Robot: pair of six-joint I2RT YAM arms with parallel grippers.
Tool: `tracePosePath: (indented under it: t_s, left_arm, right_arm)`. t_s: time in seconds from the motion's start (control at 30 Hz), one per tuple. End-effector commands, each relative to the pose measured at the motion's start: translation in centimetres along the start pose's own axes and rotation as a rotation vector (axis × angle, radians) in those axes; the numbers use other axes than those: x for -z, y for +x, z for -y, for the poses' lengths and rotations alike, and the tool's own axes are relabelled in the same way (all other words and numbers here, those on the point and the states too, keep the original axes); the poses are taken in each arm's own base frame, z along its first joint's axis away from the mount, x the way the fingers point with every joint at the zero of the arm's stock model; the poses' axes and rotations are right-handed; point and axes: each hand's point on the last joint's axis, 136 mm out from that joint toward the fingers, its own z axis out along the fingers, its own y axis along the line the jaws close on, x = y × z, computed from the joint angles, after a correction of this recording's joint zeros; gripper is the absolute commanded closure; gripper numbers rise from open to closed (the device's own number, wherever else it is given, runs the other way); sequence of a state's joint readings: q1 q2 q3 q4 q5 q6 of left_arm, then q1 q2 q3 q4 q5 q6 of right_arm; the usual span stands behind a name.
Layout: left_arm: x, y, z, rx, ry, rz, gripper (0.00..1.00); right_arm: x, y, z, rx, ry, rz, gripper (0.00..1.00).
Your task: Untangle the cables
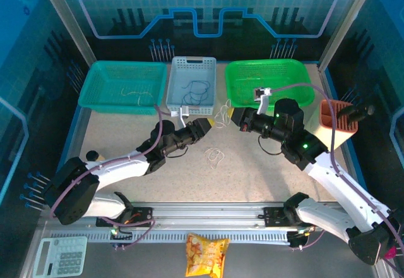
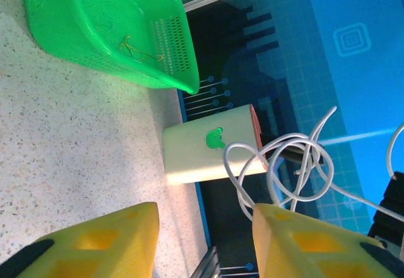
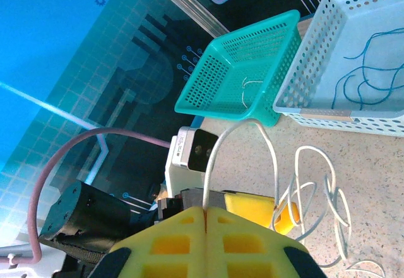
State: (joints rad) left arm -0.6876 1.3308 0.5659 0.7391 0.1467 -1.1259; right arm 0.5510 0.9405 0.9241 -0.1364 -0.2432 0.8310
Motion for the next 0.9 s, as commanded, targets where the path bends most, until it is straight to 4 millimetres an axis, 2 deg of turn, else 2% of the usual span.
tracePosePath:
  t_s: [0.0,0.4,0.63,0.87]
  left_arm:
    - [0.4,0.0,0.8,-0.011,0.028,0.013,0.51]
    - [0.6,-0.1,0.7,-0.013,0.023,0.025,0.49]
    - [2.1,-0.8,-0.4,-0.01,-0.029,0.091,0.42]
    - [2.2,-0.9,0.8,-0.026,-0.002,0.089,0.44]
  right_arm:
    - [0.1,-0.5,-1.0,0.016,-0.028,0.024,1.0]
    - [0.3,-0.5,-1.1,0.016,-0.024,0.028,1.0]
    - [0.5,-0.8,-0.9,0.026,-0.007,0.041,1.0]
    - [0.0,-0.7,-1.1,0.015,-0.024,0.031,1.0]
